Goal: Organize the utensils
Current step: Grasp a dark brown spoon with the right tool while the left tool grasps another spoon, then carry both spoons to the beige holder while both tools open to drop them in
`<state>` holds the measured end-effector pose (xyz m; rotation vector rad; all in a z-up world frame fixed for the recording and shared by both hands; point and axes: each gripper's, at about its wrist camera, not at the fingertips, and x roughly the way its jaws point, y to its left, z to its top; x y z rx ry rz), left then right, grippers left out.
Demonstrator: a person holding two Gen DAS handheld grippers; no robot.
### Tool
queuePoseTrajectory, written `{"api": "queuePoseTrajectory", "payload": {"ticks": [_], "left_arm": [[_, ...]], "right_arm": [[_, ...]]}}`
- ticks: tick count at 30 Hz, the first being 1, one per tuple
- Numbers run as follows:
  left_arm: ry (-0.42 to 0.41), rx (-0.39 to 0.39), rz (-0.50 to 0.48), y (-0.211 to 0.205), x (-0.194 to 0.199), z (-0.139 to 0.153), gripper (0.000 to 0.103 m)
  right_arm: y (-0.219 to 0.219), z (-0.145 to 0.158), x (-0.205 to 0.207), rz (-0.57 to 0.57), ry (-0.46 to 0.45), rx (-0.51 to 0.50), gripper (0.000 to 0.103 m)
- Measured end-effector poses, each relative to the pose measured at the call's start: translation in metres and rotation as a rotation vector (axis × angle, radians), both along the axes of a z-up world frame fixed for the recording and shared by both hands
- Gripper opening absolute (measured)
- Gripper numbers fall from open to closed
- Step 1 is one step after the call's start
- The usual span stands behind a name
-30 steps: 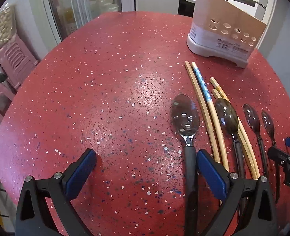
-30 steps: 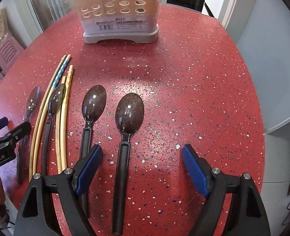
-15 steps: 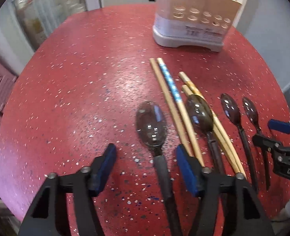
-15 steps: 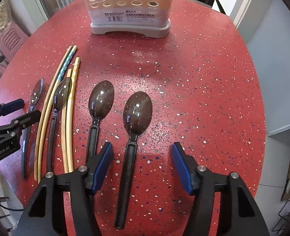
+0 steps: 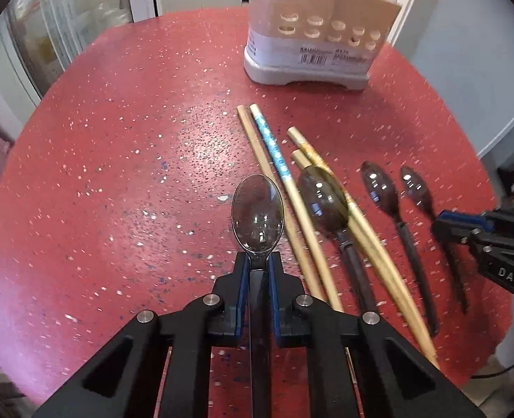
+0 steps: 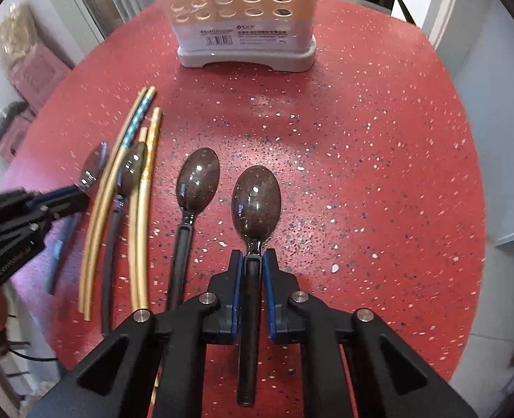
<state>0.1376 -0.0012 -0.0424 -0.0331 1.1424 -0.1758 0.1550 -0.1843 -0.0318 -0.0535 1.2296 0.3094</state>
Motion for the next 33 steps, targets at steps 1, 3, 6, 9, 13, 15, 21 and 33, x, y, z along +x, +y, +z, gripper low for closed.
{"api": "queuePoseTrajectory", "payload": {"ticks": [1,3,6,9,13,15,21,33], "left_arm": [[-0.017,-0.016,0.006,0.001,-0.003,0.002,0.039],[-0.053,-0.047,0.015,0.008,-0.010,0.007,0.039],[-0.105,-0.094,0.023,0.015,-0.018,0.020,0.039],[-0.139,-0.110,0.028,0.019,-0.022,0.037,0.039],[-0.186,-0.153,0.039,0.022,-0.023,0.059,0.039],[-0.209,-0.165,0.032,0.024,-0.023,0.072,0.039],[-0.278,-0.189,0.034,0.018,-0.003,0.107,0.039],[-0.427,-0.239,0.060,0.012,0.069,0.174,0.039]], "right_arm": [[-0.005,0.000,0.000,-0.009,0.003,0.026,0.013],[-0.012,0.002,0.001,-0.022,0.005,0.077,0.013],[-0.022,0.008,0.002,-0.034,-0.004,0.131,0.013],[-0.028,0.020,-0.001,-0.036,-0.034,0.191,0.013],[-0.037,0.043,0.000,-0.034,-0.096,0.254,0.013],[-0.037,0.056,0.003,-0.032,-0.128,0.280,0.013],[-0.041,0.094,0.019,-0.032,-0.203,0.345,0.013],[-0.031,0.159,0.092,-0.003,-0.337,0.387,0.013]]}}
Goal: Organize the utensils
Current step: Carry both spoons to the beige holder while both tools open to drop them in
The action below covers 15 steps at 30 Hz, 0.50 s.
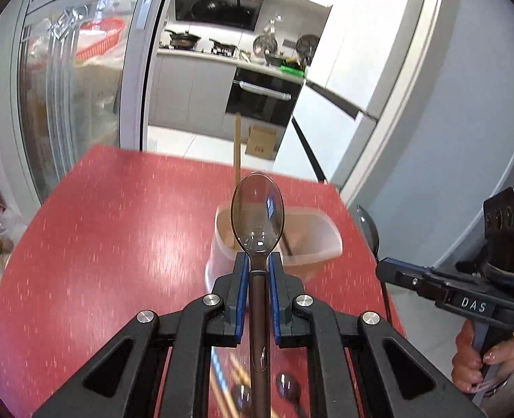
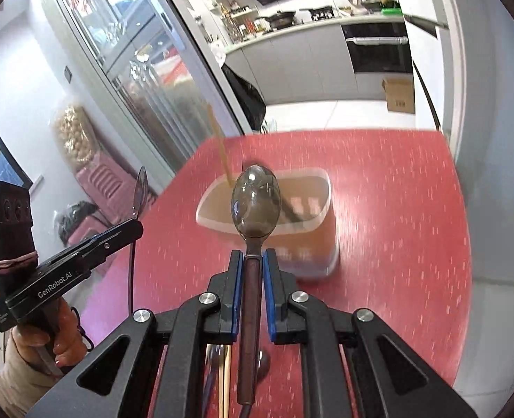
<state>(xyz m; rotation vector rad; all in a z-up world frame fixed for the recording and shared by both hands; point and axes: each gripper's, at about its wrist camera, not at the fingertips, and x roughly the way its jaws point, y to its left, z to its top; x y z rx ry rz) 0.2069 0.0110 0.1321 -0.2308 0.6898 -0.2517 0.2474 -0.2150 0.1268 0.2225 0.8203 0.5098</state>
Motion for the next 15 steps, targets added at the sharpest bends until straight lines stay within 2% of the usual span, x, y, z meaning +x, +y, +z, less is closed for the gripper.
{"api": "queuePoseTrajectory", "payload": {"ticks": [7,15], "left_arm": [[-0.089,-0.039,0.059,0.001,0.056,0.021,0.039],[-0.137,-0.073,0.122,0.000,0.109,0.012,0.039]], "right_arm": [[0.011,0.023,0.045,0.010,-0.095,0.002,0.013],[0.026,0.016,0.095,-0.003,-0.185,-0.008,0.013]]}}
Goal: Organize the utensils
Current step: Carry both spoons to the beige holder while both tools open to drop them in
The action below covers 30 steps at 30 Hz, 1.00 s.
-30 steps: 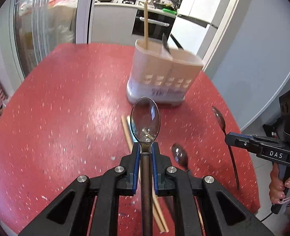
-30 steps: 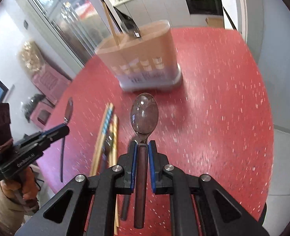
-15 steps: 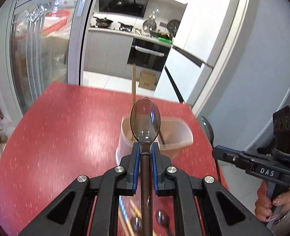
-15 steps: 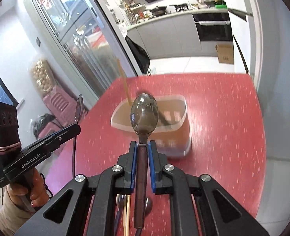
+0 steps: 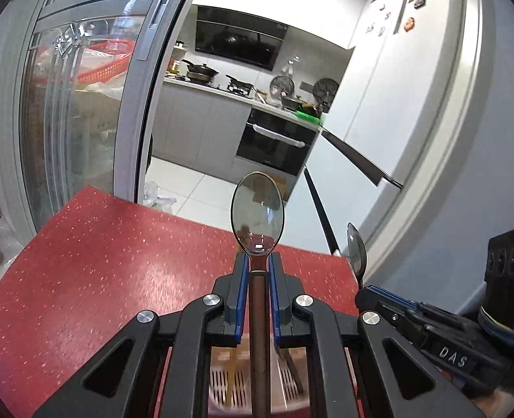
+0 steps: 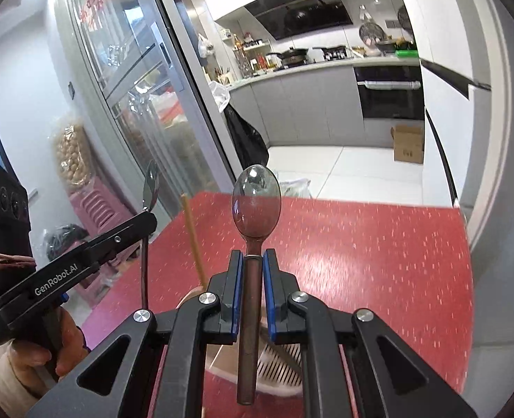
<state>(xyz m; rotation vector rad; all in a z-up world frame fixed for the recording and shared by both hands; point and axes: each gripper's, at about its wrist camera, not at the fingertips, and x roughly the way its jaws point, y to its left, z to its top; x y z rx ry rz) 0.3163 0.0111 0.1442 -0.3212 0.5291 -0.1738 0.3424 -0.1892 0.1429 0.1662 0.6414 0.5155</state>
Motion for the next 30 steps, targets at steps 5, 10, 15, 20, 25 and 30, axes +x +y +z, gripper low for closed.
{"api": "queuePoseTrajectory", "payload": {"ticks": [5,10,15,20,25,30], "left_arm": [[-0.047,0.017,0.034,-0.004,0.009,-0.014,0.039],[-0.098,0.040,0.065,-0.006,0.008,-0.030,0.039],[-0.123,0.060,0.093,-0.008,0.005,-0.044,0.039],[-0.136,0.117,0.091,-0.015,-0.005,-0.052,0.039],[-0.116,0.143,0.087,-0.018,-0.013,-0.060,0.039],[-0.087,0.146,0.101,-0.017,-0.018,-0.065,0.039]], "right_arm": [[0.016,-0.010,0.008,0.008,-0.102,-0.064,0.013],[0.029,-0.026,0.001,0.013,-0.219,-0.153,0.012],[0.035,-0.043,-0.005,0.022,-0.273,-0.195,0.013],[0.039,-0.056,-0.018,0.032,-0.310,-0.238,0.012],[0.039,-0.063,-0.033,0.045,-0.325,-0.266,0.012],[0.038,-0.069,-0.037,0.048,-0.297,-0.273,0.013]]}}
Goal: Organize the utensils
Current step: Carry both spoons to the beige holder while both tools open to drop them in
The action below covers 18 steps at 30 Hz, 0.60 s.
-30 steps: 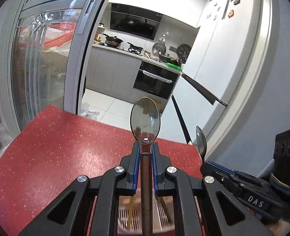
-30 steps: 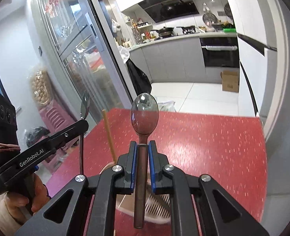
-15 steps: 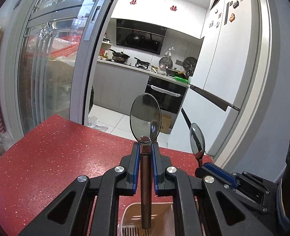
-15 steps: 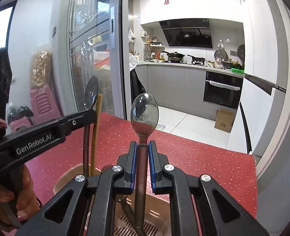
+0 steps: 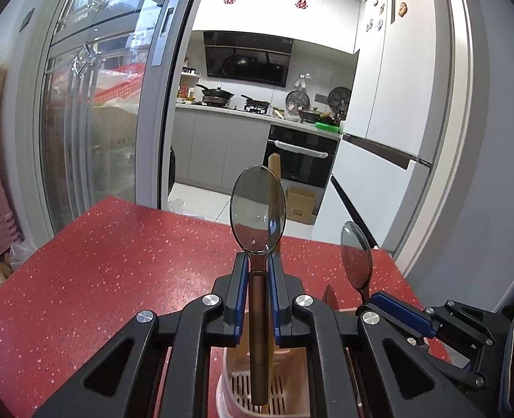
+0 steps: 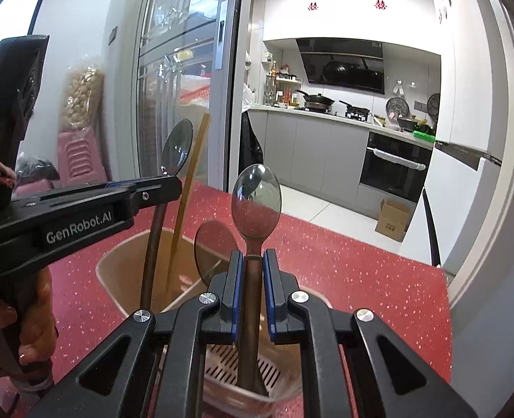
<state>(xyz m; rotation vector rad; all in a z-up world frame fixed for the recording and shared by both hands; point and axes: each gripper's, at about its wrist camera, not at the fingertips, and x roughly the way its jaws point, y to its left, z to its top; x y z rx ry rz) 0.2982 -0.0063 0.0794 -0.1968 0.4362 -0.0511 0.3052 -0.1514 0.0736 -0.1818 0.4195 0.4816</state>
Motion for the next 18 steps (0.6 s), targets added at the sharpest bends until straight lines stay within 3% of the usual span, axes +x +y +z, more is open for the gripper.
{"api": "queuePoseTrajectory", "payload": {"ticks": [18], "left_arm": [[0.104,0.038,-0.006,0.003,-0.014,-0.007,0.039]], "right_arm": [[-0.012,0.000,-0.002,-0.027,0.084,0.042,0.013]]}}
